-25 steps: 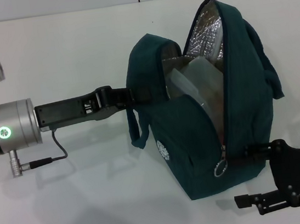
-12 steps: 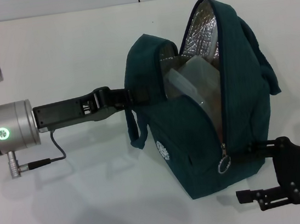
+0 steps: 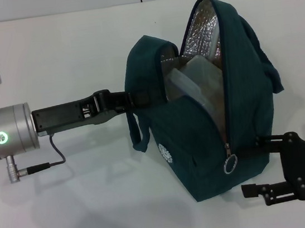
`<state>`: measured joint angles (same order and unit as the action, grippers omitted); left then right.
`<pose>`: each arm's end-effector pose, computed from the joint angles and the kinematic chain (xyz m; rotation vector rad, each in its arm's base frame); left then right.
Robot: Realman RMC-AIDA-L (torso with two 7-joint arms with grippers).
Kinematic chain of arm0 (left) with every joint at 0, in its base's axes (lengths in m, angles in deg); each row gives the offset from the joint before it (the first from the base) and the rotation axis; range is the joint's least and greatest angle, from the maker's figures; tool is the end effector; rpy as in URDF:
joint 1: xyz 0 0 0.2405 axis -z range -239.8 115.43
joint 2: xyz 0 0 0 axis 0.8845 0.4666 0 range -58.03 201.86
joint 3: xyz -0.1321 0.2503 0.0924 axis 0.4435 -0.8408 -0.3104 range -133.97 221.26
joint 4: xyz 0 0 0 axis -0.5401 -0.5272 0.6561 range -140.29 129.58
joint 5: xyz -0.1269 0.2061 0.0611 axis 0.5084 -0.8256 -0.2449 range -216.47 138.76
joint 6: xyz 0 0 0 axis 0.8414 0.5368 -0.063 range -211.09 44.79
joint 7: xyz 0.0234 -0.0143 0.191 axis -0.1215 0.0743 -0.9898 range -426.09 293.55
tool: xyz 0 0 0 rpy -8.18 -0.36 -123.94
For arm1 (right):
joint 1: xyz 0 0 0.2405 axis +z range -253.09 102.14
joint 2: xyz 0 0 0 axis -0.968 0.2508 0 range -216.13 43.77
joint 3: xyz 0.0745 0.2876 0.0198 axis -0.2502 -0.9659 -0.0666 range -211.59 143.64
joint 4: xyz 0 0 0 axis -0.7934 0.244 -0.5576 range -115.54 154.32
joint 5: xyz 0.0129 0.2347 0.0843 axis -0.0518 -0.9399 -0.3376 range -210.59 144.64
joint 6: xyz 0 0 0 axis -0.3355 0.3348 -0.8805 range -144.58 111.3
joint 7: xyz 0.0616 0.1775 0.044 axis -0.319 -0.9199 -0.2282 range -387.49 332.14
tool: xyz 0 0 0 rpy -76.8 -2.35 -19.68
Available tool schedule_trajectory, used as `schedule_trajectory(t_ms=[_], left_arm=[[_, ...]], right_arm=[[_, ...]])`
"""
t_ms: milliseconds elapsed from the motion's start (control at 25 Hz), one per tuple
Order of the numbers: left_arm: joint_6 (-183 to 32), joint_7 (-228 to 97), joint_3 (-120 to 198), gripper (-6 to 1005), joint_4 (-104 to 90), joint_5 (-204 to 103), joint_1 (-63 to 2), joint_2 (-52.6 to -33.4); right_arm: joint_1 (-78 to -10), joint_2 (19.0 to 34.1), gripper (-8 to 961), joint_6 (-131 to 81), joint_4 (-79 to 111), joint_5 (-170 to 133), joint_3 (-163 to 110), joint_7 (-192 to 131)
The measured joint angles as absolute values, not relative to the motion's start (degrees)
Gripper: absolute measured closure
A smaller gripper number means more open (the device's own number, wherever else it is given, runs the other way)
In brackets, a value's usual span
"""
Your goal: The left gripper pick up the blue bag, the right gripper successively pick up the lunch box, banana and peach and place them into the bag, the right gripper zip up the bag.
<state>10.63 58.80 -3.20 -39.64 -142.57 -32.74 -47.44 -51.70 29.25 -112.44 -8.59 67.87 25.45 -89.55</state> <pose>-0.2666 0.3776 -0.0759 2.3271 1.6711 0.9541 0.3144 0.3150 -0.0936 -2.9469 0.3829 0.8199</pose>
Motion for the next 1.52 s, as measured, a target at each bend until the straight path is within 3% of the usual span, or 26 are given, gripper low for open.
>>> schedule_trajectory(t_ms=[360,1520], left_arm=[[10.6,58.1,-3.3,957,-39.5,-142.6,-32.3,-47.44],[10.8,57.8,-3.1,956,-39.7,-142.6,-32.9,-47.17]], right_arm=[[-50.2,29.99,185,-112.3,-6.7,67.0,27.1,-89.2],[-52.1,29.28,186,-109.7,-5.9,62.6,28.6,-90.4]])
